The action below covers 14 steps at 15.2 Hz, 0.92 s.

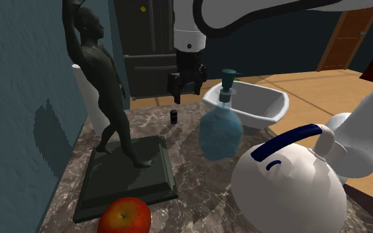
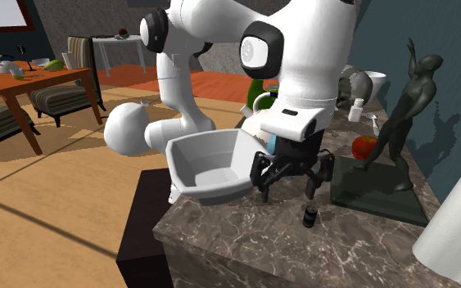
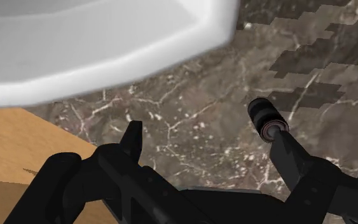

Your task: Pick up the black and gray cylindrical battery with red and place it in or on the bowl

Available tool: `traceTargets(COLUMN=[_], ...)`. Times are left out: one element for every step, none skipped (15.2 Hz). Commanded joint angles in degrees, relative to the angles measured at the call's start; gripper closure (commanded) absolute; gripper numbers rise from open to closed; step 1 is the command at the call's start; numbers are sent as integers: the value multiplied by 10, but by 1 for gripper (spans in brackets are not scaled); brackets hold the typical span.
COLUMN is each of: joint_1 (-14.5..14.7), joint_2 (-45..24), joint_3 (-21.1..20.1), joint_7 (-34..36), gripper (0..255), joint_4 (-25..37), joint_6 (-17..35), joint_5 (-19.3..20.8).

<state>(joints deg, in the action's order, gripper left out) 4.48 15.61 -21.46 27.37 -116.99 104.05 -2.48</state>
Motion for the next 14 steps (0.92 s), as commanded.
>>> traceTargets(joint_1=[6,8,12,13,14,14,14,14,14,14,14,14,14,14], joint_2=[-39,-61,-83,-92,-93,-93,-94,-95,-96,-98,-99,-100,-100,-100], joint_3=[-19,-28,-36,-39,-39,-39,-39,-40,-40,-40,-40,-41,-40,-40], joint_7=[27,40,53,59,59,59,59,60,60,60,61,61,61,61], gripper=[0,0,0,0,0,0,0,0,0,0,0,0,0,0], joint_4=[25,41,58,65,58,51,44,38,31,24,18,14,14,14], joint_6=[7,8,8,7,15,23,30,38,46,53,61,65,65,65], joint_5=[1,6,13,16,16,16,17,17,17,18,18,19,19,19])
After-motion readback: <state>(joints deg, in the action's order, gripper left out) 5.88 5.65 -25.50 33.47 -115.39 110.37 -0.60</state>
